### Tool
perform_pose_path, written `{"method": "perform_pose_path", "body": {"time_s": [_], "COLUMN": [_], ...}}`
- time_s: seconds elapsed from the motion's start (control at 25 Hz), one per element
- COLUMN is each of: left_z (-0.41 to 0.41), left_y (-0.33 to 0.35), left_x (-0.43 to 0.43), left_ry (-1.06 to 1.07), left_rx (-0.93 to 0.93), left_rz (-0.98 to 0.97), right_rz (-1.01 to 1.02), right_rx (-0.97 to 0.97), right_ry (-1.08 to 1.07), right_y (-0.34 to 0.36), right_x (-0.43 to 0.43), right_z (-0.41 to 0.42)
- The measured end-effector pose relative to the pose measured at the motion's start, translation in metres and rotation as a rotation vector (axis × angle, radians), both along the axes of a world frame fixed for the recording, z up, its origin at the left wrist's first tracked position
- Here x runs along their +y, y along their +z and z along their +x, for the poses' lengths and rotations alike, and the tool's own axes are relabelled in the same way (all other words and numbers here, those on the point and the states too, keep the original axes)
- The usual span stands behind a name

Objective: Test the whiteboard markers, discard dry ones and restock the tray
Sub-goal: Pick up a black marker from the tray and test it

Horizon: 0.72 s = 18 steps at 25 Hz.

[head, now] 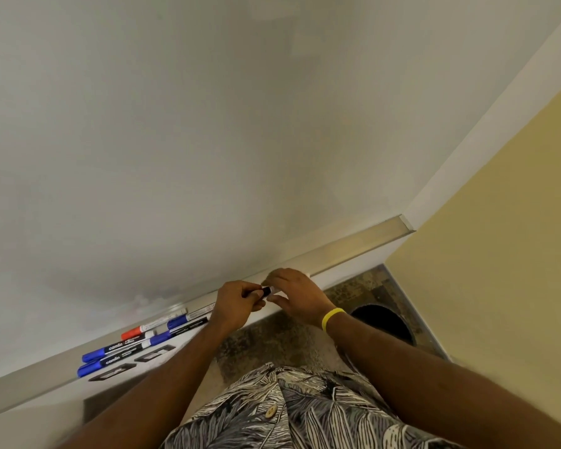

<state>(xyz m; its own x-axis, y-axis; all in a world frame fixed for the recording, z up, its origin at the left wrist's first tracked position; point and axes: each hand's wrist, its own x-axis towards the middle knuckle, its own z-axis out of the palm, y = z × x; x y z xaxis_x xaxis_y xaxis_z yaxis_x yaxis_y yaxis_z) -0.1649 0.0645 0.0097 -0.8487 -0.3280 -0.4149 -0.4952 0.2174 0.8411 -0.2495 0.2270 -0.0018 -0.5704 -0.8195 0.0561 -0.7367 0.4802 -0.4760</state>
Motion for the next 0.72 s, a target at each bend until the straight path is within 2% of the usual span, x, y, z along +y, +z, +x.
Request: {"method": "perform_pose_path", "body": {"time_s": [0.2, 0.4, 0.56, 0.72], "left_z": [0.005, 0.018, 0.027, 0.034], "left_y": [-0.002, -0.001, -0.003, -0.004], "left_x": [-0.006, -0.024, -0.035, -0.038], "left_ry": [0.043, 0.08, 0.127, 0.149], "left_rx": [-0.021, 0.025, 0.038, 0.053], "left_rz": [-0.031, -0.237, -0.277, -0.308], "right_rz": [0.181, 0.336, 0.371, 0.319], "right_rx": [-0.029, 0.047, 0.043, 0.019], "right_ry": [0.085, 0.066, 0.051, 0.035], "right_y": [-0.009, -0.02, -0.024, -0.023], "right_x": [-0.004, -0.001, 0.001, 0.001], "right_z": [-0.019, -0.041, -0.049, -0.045]}}
